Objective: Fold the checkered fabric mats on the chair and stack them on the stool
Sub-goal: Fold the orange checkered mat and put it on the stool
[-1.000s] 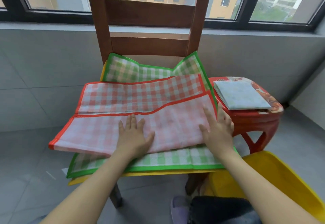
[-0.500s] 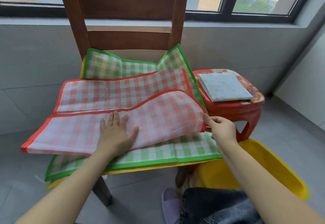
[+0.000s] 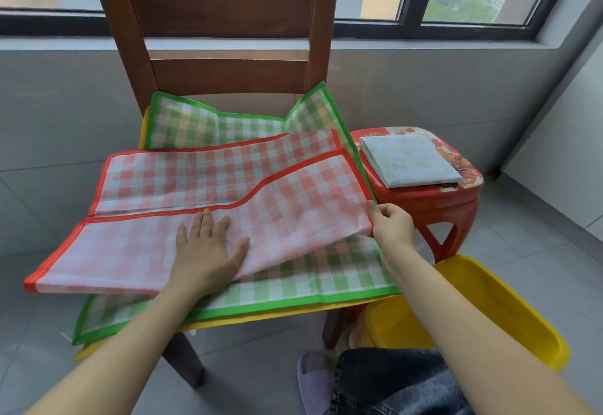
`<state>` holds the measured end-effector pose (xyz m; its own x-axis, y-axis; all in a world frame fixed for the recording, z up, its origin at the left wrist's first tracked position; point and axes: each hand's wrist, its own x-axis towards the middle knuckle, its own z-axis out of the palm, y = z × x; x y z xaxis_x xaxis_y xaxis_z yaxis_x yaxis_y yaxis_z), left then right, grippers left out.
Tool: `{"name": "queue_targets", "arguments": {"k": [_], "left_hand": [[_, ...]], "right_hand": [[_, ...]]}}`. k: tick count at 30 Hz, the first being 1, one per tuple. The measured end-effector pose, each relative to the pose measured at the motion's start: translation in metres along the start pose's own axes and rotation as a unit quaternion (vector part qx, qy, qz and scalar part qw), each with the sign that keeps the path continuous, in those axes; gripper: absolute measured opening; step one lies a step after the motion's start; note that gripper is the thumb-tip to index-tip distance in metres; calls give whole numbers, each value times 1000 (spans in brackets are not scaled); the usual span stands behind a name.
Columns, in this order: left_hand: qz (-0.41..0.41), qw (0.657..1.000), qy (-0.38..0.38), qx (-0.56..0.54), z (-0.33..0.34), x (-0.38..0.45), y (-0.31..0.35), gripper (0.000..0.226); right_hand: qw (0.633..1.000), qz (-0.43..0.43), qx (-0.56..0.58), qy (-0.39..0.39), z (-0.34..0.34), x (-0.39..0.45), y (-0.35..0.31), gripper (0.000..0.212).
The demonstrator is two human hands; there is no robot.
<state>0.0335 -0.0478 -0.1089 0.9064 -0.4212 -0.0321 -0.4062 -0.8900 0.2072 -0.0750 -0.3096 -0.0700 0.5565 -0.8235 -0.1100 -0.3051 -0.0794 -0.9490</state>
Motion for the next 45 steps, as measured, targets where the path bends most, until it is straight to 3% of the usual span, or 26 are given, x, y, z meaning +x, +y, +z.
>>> {"name": "queue_targets", "arguments": {"k": [7,14,21,28,30,32,35,42,45], "left_hand": [[2,1000,0,-2,1,0,-1,68],[1,1000,-1,-3,2,0,0,70],[5,1000,-10,6,0,1,1,69],[9,998,-46,46,-4,2,3,67],[9,997,-55,51,-5,2,4,67],[18,996,-56,60,-5,4,5,67],[55,995,-52,59,-4,5,5,69],[74,995,-46,54,0,2,8,91],[72,995,-41,61,1,2,7,91]], "right_hand": [[986,-103,-121,-43,-26,15,-1,30],[968,-56,-210,-127,-35,16,10,44],[957,-60,-234,-163,-41,17,14,31],[949,-79,-276,-130,-34,17,16,19],[945,-86,-292,-117,-27,13,16,32],[919,-137,-358,-92,-21,10,15,47],[845,-246,-468,-80,-8,2,12,47],[758,-349,-494,-242,52,-42,8,51],[749,-323,-505,-284,59,-45,17,54]]}}
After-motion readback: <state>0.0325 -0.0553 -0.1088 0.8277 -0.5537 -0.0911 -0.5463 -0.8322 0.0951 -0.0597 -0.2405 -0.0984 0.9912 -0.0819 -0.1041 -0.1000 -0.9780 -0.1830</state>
